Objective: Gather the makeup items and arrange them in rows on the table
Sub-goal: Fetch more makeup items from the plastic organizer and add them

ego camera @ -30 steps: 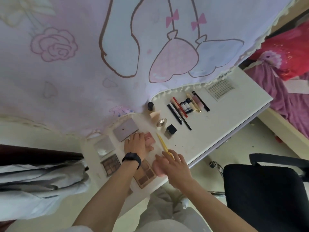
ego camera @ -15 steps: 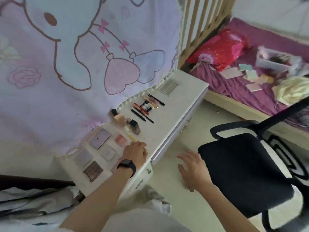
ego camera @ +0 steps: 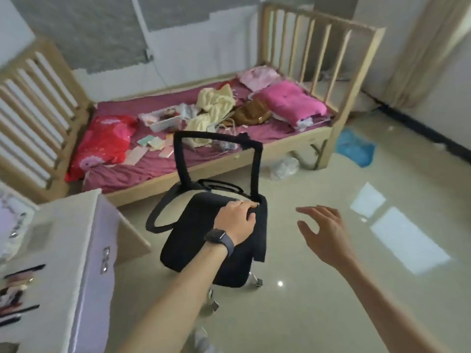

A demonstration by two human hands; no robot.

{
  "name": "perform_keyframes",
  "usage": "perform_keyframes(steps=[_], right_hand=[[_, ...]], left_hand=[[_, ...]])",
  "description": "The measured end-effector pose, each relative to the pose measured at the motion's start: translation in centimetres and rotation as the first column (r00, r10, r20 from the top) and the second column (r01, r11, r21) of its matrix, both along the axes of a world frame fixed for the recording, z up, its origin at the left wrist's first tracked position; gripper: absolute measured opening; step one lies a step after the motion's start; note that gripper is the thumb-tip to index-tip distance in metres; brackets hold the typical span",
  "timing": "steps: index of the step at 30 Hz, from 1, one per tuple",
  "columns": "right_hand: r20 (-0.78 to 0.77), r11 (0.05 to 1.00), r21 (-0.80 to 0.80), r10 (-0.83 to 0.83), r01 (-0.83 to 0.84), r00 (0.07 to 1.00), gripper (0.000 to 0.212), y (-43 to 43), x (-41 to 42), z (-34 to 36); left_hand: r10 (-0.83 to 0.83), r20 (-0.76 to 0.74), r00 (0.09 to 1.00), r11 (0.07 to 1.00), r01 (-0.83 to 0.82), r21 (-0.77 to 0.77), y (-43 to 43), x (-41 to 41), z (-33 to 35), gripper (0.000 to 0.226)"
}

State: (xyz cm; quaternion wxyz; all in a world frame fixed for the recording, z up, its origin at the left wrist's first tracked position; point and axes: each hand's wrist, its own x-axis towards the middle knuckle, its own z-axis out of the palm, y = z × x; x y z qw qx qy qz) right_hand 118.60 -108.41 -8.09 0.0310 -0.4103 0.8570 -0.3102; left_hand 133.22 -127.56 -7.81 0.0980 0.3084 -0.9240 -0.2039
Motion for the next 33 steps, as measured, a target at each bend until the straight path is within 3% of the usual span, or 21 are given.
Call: perform_keyframes(steps=[6,13,18,24,33], right_hand=[[-0.016,0.913,-0.117,-0.396,0.391,0.918,0.034,13.0,-12.3,6.5],[0.015,0.747,-0.121,-0.657,0.654,0.754,0.038,24.0,-23.8,10.4],[-0.054,0.654,-0.088,-0.756,0.752,0.652,0.041,28.6,-32.6,13.7],[-0.032,0.549,-0.038,-0.836,0.835,0.548,0.042,32.5,-41.8,16.8],[0.023,0.445,-0.021,-0.895,0.895,0.446,0.043,37.4,-54.4,16.7]], left_hand=[[-0.314,-0.091,0.945,0.948,0.308,-0.079,7.4,-19.6,6.8,0.030],[-0.566,-0.224,0.793,0.820,0.569,-0.056,16.0,-39.0,11.3,0.029],[-0.672,-0.285,0.684,0.726,0.685,-0.068,20.2,-51.4,14.1,0.030],[-0.755,-0.319,0.573,0.623,0.779,-0.075,23.0,-65.2,16.2,0.032],[-0.858,-0.166,0.486,0.502,0.862,-0.073,28.3,-83.0,16.1,0.036]])
